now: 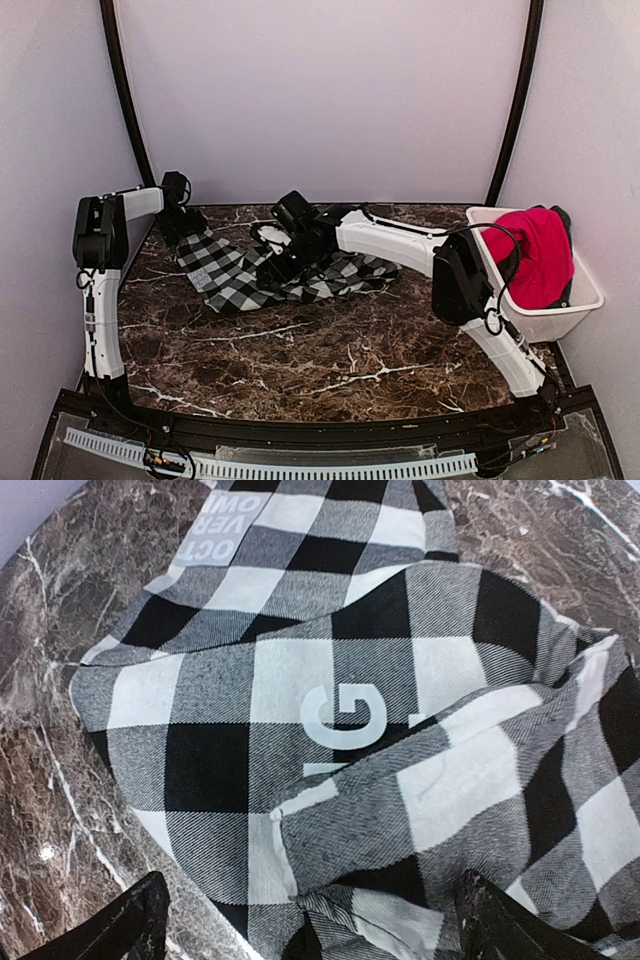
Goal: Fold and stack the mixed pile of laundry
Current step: Pick up the crumpled shirt from the center of the board, then flatten out the crumpled shirt at the center of the board.
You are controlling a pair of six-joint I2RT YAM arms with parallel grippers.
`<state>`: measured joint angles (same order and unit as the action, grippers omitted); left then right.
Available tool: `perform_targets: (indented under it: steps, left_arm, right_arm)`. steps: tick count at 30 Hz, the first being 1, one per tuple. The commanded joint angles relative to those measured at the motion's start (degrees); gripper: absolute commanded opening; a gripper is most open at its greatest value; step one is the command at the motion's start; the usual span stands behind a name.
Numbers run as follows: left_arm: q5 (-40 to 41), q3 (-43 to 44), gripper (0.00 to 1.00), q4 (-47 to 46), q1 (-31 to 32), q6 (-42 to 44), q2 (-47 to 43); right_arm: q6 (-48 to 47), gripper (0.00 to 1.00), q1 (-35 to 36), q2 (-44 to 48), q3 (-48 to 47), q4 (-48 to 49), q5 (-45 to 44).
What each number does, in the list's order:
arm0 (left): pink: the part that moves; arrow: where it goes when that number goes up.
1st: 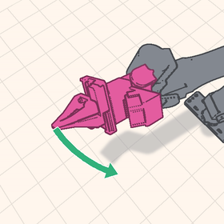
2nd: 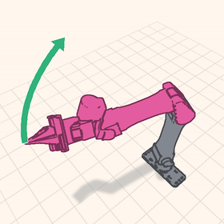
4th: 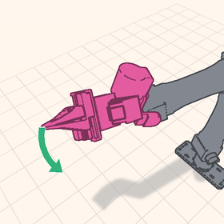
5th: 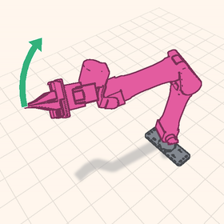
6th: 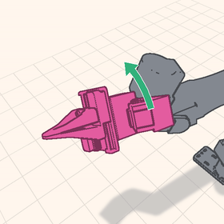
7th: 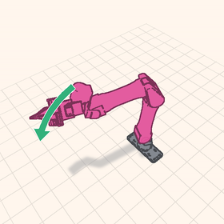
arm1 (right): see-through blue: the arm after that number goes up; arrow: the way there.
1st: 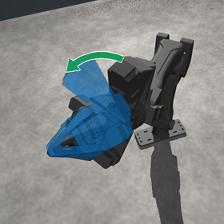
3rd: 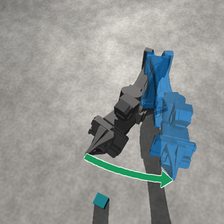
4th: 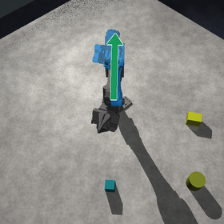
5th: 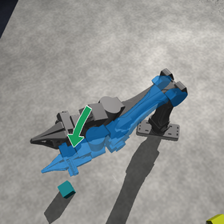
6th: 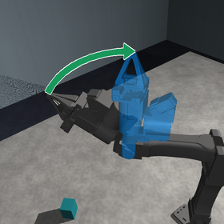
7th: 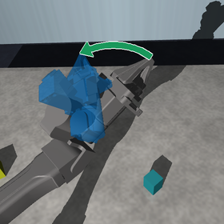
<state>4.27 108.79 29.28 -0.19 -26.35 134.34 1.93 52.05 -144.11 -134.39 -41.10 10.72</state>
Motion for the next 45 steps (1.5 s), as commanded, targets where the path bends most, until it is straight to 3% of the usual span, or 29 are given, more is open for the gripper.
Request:
perform_targets:
  steps: [1, 4, 5, 8, 11, 17, 22, 28, 34, 37, 40, 42, 45]
  left_arm:
    - [-1.16, 2.71, 0.79, 1.46, -1.02, 1.19, 0.79]
    - [-3.31, 3.82, 0.49, 1.44, -1.02, 1.96, 0.78]
    - [-3.71, 4.03, 0.44, 1.5, -1.03, 2.23, 0.38]
    - [-11.24, 2.27, 0.17, -0.28, -0.93, 2.37, -2.46]
    - [-14.39, -5.56, 0.02, -7.12, -0.25, 2.0, -11.16]
    - [-21.12, -20.31, 0.0, -16.96, 3.03, 1.01, -31.91]
    - [-24.18, -31.45, 0.0, -19.86, 8.46, 5.88, -50.91]
    - [-34.44, -44.59, 0.0, -18.51, 17.79, 11.59, -70.58]
    - [-37.32, -56.44, 0.0, -11.93, 25.36, 13.45, -86.09]
    - [-30.67, -59.58, 0.0, -10.02, 27.69, 11.32, -91.42]
    - [-18.66, -59.94, 0.0, -10.22, 27.93, 8.23, -94.36]
    - [-13.72, -57.21, 0.0, -11.32, 27.93, 8.86, -94.32]
    - [-8.88, -47.3, 0.0, -11.25, 27.96, 12.04, -87.14]
  right_arm:
    - [0.01, 0.94, 0.74, -4.02, -4.63, -3.42, -6.98]
    - [0.82, 0.81, 0.62, -4.98, -5.01, -3.3, -13.54]
    - [1.1, 0.7, 0.45, -4.85, -4.9, -3.1, -15.45]
    - [1.91, 0.31, -0.22, -2.74, -2.76, -0.91, -17.65]
    - [2.46, 0.0, -1.67, 1.43, 0.29, 2.45, -17.1]
    - [3.81, 0.0, -8.34, 11.08, 2.54, 5.28, -12.86]
    - [3.9, 0.0, -14.77, 16.04, 2.38, 5.68, -9.23]
    - [5.57, 0.0, -22.71, 20.78, 3.46, 6.13, -4.7]
    - [6.42, 0.0, -28.91, 23.68, 4.73, 7.56, -1.09]
    - [7.0, 0.0, -30.29, 25.11, 5.28, 8.2, 1.54]
    - [6.9, 0.0, -30.35, 27.26, 4.79, 8.33, 3.96]
    - [7.47, 0.0, -30.35, 29.78, 5.32, 9.6, 5.8]
    - [7.81, 0.0, -30.38, 33.37, 5.28, 10.96, 7.95]
